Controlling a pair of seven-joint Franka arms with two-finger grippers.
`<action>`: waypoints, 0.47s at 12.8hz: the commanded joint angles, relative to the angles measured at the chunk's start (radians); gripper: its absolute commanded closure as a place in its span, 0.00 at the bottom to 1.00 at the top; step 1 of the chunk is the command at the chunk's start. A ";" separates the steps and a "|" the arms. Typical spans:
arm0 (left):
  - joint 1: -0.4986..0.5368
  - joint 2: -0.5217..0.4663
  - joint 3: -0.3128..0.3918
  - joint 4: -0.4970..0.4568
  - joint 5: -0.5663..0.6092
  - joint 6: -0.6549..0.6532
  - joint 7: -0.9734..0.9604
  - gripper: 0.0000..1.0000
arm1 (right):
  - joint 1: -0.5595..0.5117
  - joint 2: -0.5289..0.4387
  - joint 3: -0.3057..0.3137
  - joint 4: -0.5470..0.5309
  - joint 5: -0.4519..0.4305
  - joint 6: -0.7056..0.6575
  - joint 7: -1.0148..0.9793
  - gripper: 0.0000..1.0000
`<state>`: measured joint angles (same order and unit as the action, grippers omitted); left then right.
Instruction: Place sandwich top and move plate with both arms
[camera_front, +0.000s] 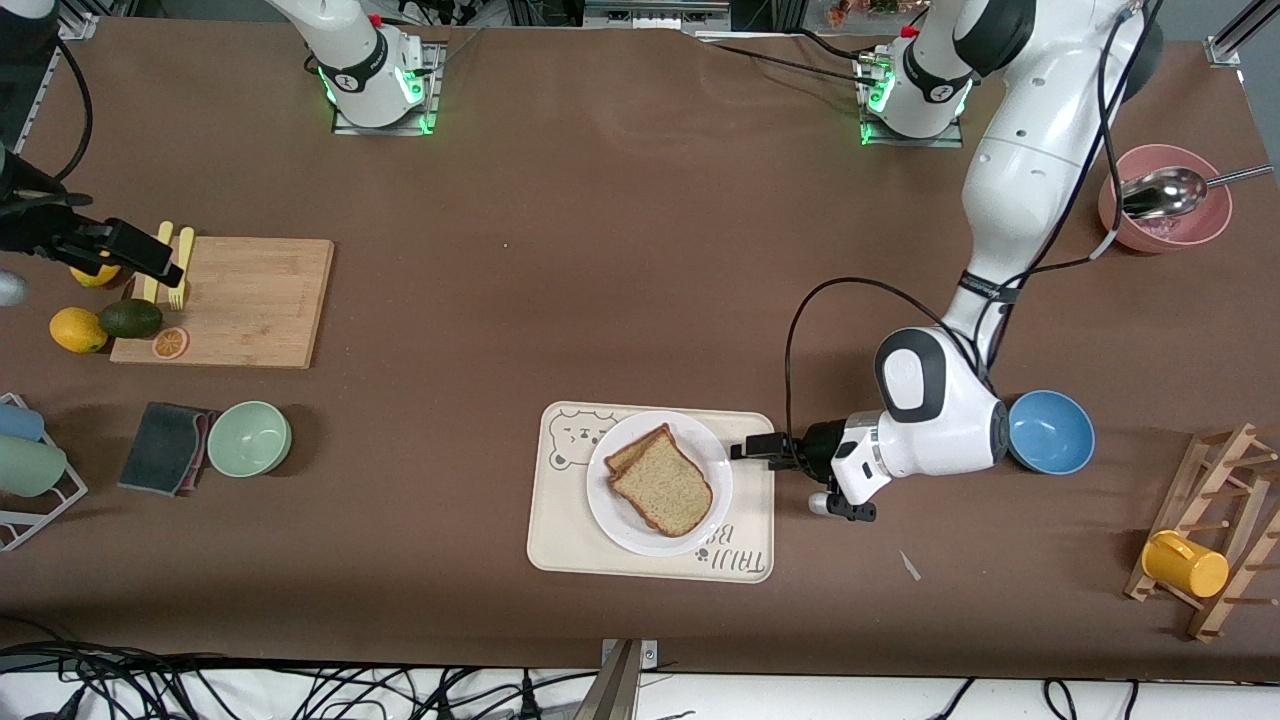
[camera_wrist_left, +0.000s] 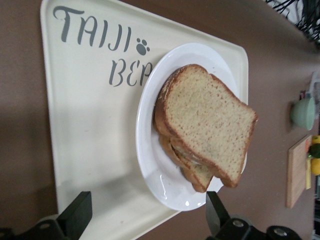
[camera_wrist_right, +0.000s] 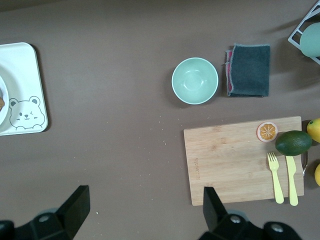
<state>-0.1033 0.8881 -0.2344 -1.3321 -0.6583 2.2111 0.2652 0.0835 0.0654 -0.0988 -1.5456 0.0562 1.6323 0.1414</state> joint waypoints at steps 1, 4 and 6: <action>0.007 -0.098 0.026 -0.027 0.243 -0.114 -0.101 0.00 | -0.007 -0.003 -0.024 0.047 0.005 -0.034 -0.016 0.00; 0.016 -0.191 0.029 -0.027 0.510 -0.246 -0.170 0.00 | 0.005 0.013 -0.030 0.088 -0.002 -0.071 -0.042 0.00; 0.027 -0.257 0.032 -0.029 0.635 -0.347 -0.173 0.00 | -0.002 0.024 -0.035 0.098 -0.006 -0.075 -0.043 0.00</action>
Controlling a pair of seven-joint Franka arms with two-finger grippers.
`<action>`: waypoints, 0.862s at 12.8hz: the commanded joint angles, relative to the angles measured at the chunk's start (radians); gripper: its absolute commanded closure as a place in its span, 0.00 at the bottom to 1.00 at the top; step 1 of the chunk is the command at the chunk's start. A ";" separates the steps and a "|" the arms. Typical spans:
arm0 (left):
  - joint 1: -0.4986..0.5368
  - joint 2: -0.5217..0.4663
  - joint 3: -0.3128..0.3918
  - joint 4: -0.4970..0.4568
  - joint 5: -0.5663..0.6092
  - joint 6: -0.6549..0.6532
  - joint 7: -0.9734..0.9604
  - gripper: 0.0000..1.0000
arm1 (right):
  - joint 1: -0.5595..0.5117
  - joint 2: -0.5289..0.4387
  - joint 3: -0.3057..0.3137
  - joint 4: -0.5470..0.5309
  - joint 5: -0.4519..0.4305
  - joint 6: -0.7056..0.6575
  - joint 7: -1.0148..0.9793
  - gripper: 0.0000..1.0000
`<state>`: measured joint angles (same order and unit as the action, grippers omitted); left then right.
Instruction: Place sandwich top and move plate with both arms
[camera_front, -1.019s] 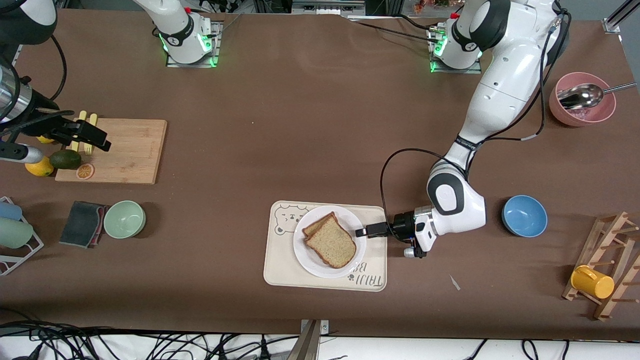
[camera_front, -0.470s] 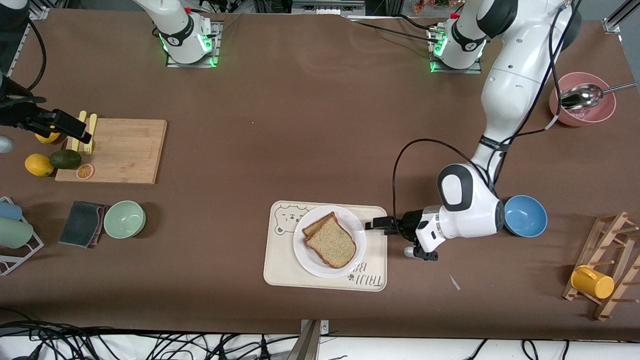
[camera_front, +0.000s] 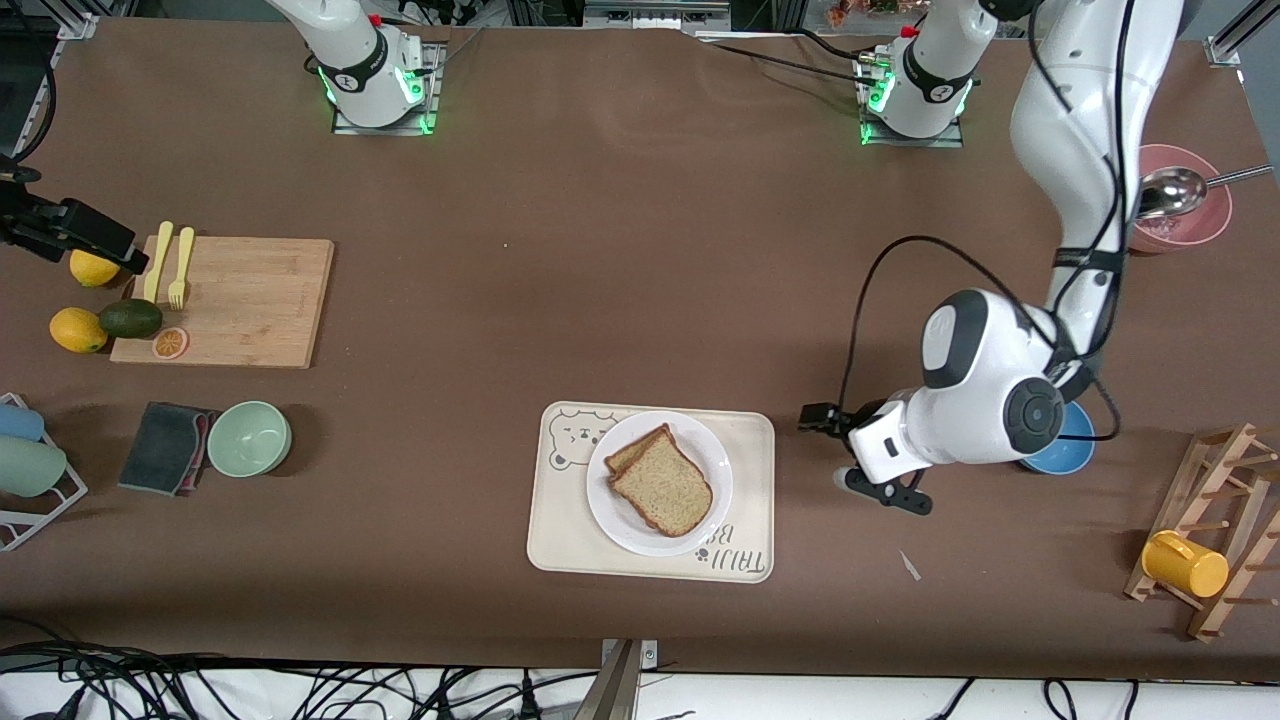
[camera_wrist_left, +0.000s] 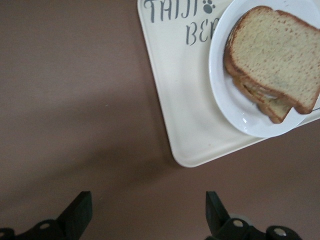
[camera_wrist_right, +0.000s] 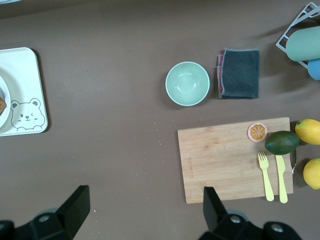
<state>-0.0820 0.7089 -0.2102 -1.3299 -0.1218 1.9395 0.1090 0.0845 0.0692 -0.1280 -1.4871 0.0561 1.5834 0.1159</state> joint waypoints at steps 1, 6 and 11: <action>0.014 -0.122 0.011 -0.031 0.144 -0.118 -0.018 0.00 | 0.001 0.020 -0.004 0.037 -0.001 -0.028 -0.013 0.00; 0.088 -0.353 0.008 -0.032 0.151 -0.298 -0.020 0.00 | 0.066 0.038 0.028 0.041 -0.125 -0.031 -0.019 0.00; 0.099 -0.560 0.002 -0.201 0.152 -0.344 -0.048 0.00 | 0.067 0.064 0.028 0.041 -0.127 -0.102 -0.034 0.00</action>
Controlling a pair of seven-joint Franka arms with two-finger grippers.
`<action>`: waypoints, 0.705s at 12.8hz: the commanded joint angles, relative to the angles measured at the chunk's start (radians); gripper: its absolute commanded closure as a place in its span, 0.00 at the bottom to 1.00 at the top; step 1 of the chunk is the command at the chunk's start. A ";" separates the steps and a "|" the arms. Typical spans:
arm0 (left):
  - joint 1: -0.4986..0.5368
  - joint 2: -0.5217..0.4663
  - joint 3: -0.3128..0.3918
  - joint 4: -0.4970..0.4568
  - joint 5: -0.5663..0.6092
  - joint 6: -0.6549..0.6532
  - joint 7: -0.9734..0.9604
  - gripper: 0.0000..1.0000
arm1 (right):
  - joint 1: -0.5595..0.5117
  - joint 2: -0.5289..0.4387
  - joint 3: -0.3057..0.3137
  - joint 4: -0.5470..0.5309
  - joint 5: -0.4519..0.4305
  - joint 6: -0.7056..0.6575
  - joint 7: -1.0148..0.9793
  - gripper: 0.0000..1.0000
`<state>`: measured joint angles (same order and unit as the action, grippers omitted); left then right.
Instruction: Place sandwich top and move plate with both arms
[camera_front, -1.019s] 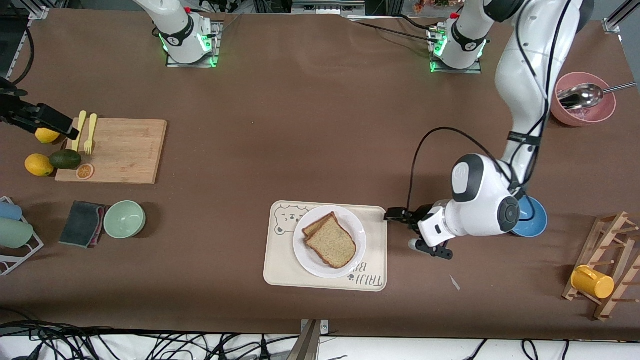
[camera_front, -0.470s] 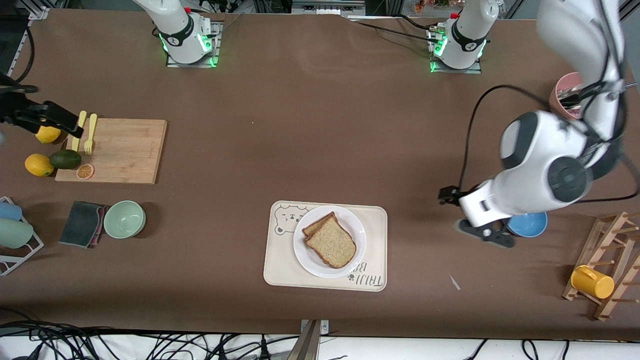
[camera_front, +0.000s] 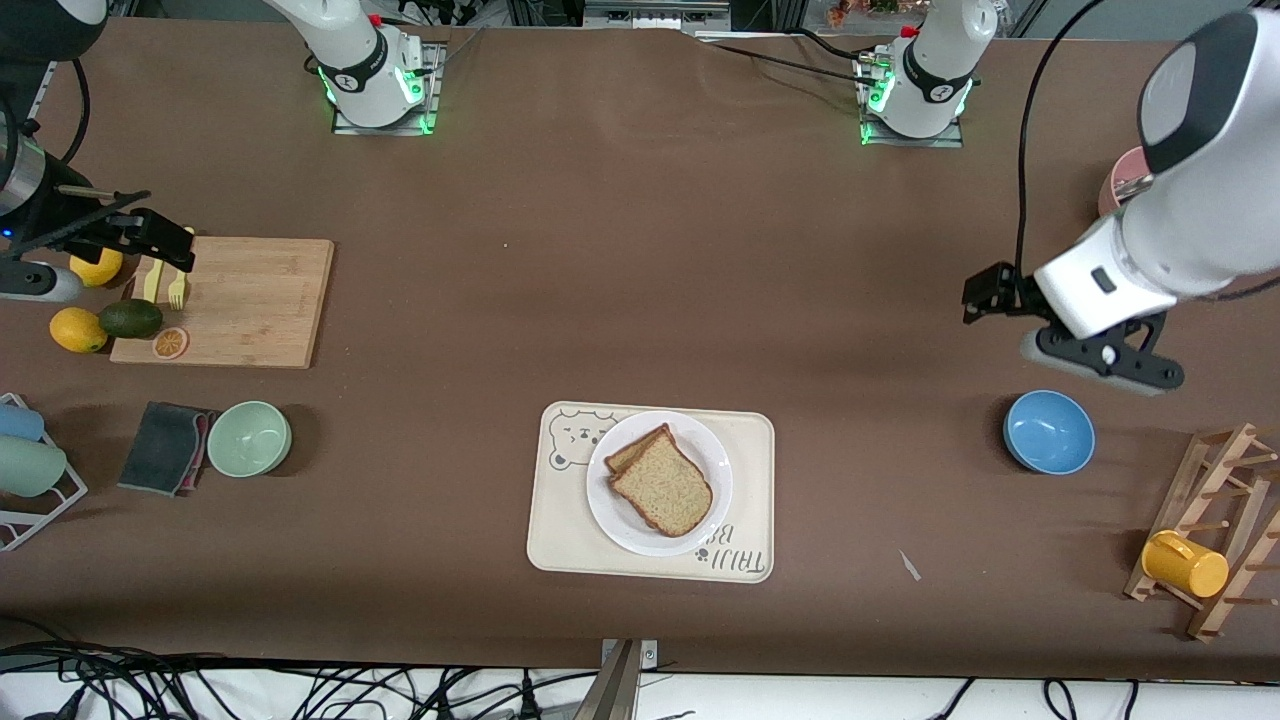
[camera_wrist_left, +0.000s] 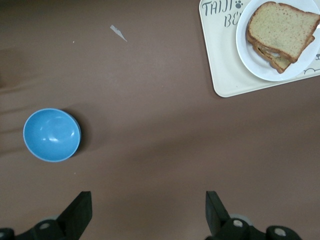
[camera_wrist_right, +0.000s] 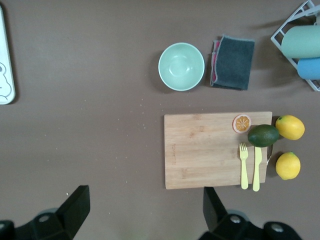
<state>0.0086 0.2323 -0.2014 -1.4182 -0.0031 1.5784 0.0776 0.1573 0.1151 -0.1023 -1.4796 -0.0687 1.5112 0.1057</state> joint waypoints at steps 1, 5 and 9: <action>0.007 -0.099 -0.006 -0.128 0.034 0.018 -0.015 0.00 | -0.007 0.018 0.000 0.033 -0.002 -0.026 -0.034 0.00; -0.103 -0.162 0.159 -0.172 0.017 0.043 -0.016 0.00 | -0.034 0.020 -0.005 0.033 0.007 -0.013 -0.076 0.00; -0.107 -0.226 0.177 -0.237 0.009 0.084 -0.013 0.00 | -0.051 0.028 -0.011 0.035 0.006 -0.002 -0.124 0.00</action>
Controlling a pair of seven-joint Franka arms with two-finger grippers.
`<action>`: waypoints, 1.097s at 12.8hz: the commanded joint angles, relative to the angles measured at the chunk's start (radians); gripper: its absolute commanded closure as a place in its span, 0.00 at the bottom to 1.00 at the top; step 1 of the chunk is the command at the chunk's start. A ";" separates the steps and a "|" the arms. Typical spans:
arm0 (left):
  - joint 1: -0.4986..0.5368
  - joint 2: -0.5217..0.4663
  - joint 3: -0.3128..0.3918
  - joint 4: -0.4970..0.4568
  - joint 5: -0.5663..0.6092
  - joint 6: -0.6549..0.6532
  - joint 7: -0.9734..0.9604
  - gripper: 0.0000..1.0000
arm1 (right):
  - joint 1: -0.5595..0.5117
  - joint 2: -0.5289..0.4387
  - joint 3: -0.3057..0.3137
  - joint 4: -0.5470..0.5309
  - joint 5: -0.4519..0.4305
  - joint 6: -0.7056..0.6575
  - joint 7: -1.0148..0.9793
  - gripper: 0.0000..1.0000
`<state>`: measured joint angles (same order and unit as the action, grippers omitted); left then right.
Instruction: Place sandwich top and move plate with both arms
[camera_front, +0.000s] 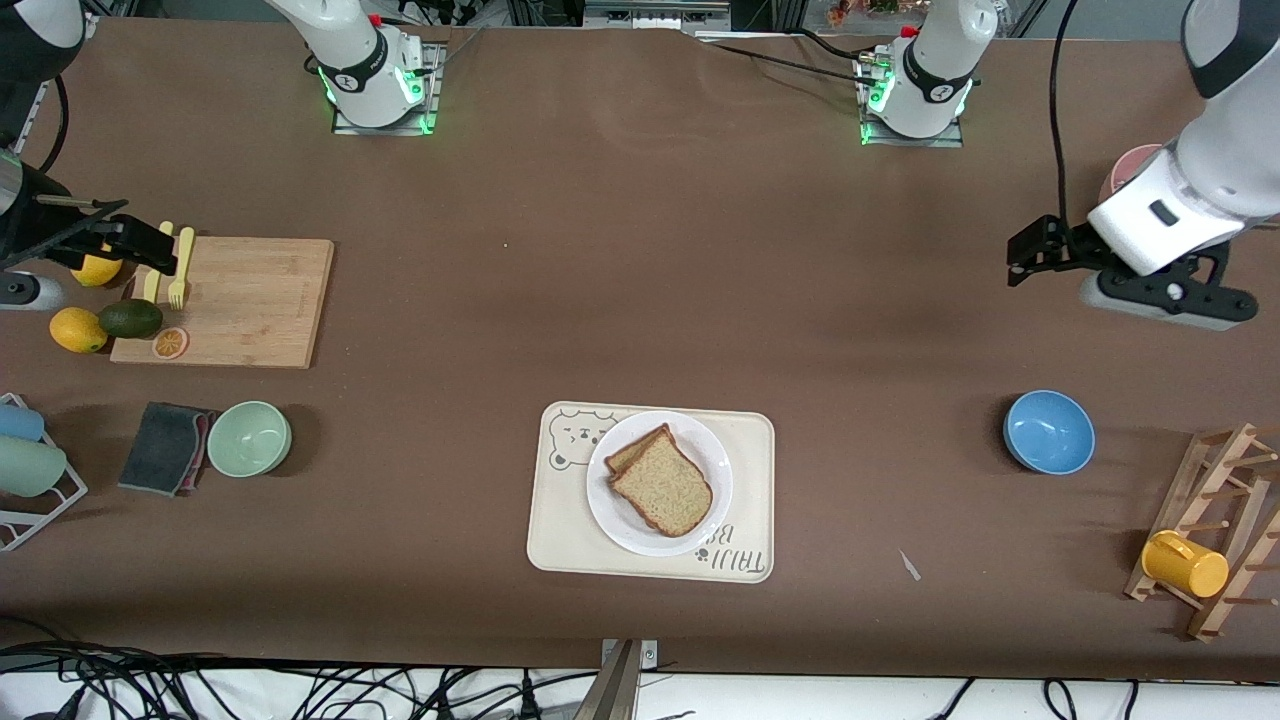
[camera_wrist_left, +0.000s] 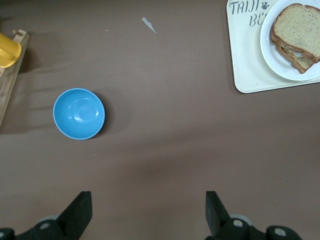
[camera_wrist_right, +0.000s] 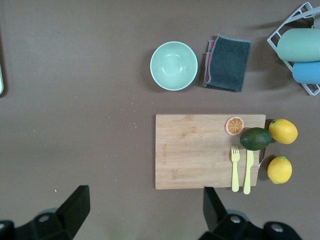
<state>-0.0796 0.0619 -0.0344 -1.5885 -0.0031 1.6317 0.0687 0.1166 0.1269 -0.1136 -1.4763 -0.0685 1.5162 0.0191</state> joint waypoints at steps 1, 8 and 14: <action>-0.016 -0.056 0.010 -0.068 0.009 0.031 0.003 0.00 | -0.012 0.013 -0.004 0.031 0.004 -0.007 -0.063 0.00; -0.009 -0.054 0.008 -0.067 0.009 0.010 0.006 0.00 | -0.011 0.008 -0.063 0.031 0.042 -0.014 -0.157 0.00; 0.003 -0.057 0.007 -0.067 0.009 -0.016 0.008 0.00 | -0.008 0.008 -0.058 0.031 0.049 -0.008 -0.099 0.00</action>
<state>-0.0804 0.0312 -0.0308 -1.6326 -0.0031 1.6305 0.0687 0.1107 0.1276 -0.1759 -1.4741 -0.0358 1.5179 -0.1041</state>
